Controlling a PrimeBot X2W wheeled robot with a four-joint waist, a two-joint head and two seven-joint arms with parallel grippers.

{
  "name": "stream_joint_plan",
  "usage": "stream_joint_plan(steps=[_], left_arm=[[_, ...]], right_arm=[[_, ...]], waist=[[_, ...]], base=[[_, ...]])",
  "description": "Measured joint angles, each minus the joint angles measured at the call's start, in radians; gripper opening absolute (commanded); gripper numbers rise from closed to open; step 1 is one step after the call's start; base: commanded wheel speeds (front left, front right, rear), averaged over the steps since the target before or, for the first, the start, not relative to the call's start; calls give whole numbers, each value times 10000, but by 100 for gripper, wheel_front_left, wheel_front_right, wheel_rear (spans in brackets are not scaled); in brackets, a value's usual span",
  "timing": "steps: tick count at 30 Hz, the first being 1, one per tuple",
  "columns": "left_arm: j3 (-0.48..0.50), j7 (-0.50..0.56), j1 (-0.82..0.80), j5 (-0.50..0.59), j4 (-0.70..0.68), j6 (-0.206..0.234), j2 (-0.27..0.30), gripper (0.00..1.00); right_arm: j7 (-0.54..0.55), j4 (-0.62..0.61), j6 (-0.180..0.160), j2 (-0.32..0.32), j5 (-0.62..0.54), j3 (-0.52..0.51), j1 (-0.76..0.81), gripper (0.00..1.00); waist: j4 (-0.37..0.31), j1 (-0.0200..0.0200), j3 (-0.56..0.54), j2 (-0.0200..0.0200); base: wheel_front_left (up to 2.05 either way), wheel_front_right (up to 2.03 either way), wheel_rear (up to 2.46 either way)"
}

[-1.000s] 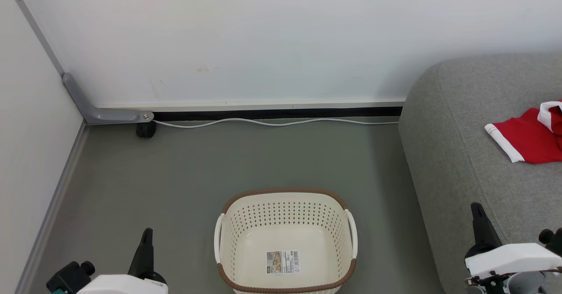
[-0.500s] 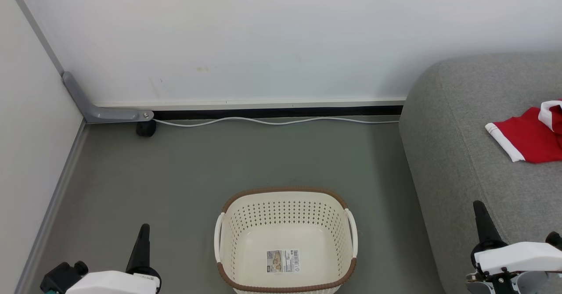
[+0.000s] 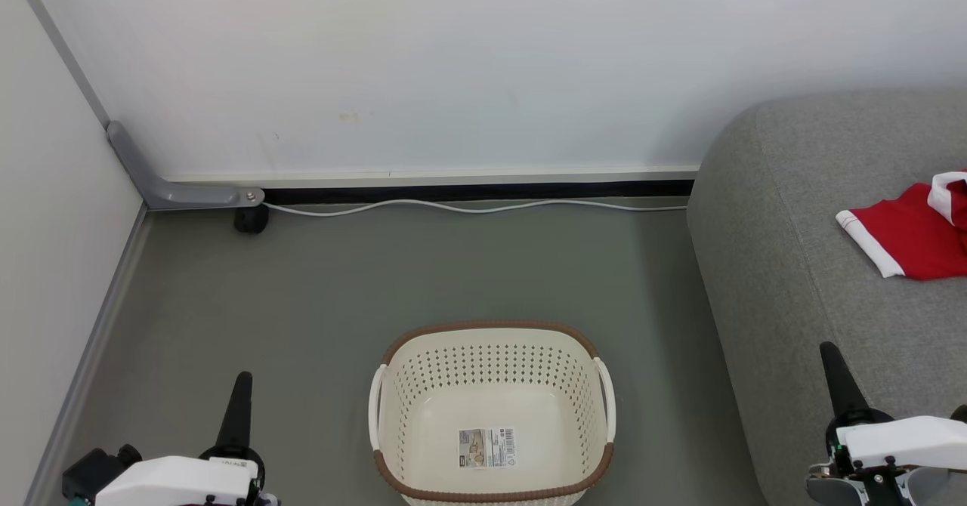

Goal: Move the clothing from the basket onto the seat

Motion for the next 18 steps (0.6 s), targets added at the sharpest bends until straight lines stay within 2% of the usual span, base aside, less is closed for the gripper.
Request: stream_joint_plan(steps=[18], left_arm=[[163, 512, -149, -1965, -297, -46, 19, 0]], right_arm=[[508, -353, -2, 35, 2102, -242, 31, 0]], waist=[[7, 0, 46, 0]], base=[[0, 0, 0]])
